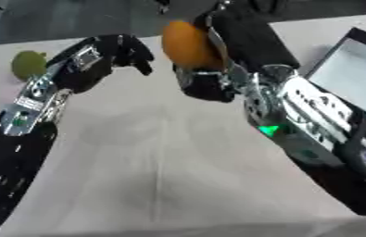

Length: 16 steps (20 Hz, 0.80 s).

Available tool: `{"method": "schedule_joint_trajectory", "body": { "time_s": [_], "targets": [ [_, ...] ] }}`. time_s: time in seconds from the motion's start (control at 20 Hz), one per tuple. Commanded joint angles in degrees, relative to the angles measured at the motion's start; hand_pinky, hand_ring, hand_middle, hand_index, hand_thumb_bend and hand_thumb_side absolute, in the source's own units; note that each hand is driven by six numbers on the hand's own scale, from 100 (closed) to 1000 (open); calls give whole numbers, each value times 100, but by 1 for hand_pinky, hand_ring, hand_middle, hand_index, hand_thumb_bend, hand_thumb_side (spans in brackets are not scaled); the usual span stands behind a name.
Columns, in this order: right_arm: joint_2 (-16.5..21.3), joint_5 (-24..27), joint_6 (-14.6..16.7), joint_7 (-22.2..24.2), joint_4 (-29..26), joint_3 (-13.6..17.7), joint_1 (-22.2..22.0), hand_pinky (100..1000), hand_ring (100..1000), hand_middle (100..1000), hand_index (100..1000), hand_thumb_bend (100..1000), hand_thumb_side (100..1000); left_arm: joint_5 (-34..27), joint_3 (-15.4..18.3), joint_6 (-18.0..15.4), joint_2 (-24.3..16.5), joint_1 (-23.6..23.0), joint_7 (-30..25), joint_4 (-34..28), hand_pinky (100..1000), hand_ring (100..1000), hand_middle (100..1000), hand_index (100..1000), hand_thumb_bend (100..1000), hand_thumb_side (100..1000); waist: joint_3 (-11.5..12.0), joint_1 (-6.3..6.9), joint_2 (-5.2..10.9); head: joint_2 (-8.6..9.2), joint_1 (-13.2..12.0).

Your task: Pick up the objects with one hand, pass them to the other hand, and then place them into the box on the other side of the table.

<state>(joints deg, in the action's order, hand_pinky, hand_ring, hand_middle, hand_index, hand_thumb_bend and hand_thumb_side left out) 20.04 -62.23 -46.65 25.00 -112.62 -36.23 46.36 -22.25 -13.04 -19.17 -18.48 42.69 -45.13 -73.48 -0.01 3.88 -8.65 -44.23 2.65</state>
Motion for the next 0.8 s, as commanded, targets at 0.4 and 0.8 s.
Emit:
{"method": "schedule_joint_trajectory", "body": {
  "time_s": [0.4,0.8],
  "targets": [
    [889,-529,-526,478,208,661,-149,498,278,157,300,100,254,329,957,-1371,-1158,-377,-683,736,685,637,657,749,100,831,-27,19,98,11,519],
    [1712,-873,-532,-535,2256,2315,-711,551,354,228,391,100,169,100,1894,-1737,-1772,-1223,-683,624,679,619,636,735,100,702,1,26,77,11,1126]
  ]
}}
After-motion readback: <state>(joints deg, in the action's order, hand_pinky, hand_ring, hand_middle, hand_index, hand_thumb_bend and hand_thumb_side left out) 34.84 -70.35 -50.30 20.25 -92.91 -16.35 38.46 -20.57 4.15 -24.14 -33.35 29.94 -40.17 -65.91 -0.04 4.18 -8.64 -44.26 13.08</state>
